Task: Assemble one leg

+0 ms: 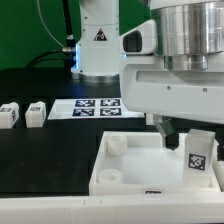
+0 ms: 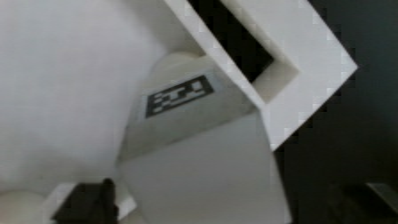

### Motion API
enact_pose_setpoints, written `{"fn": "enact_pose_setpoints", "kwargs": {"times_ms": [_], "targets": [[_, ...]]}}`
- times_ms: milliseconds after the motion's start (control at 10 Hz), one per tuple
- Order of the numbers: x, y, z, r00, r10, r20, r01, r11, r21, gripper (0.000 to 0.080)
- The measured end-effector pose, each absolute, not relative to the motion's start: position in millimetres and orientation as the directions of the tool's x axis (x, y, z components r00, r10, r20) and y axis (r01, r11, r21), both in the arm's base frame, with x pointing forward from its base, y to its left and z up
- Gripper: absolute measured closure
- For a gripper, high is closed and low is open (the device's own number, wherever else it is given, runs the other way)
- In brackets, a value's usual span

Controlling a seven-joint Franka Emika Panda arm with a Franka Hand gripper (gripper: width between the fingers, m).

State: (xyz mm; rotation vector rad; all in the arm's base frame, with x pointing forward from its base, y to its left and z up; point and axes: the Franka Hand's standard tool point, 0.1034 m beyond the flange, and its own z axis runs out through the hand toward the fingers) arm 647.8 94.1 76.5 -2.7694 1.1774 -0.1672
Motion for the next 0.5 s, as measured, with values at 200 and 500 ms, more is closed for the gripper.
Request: {"fn": "enact_pose_setpoints", "kwargs": {"times_ms": [200, 500], "targets": [[647, 94, 80.9, 0.702, -0.710, 0.053, -0.695, -0.700, -0.166, 0.0163], [653, 89, 103.3, 0.681, -0.731, 0.041, -0.712, -0.675, -0.193, 0.0151]]}}
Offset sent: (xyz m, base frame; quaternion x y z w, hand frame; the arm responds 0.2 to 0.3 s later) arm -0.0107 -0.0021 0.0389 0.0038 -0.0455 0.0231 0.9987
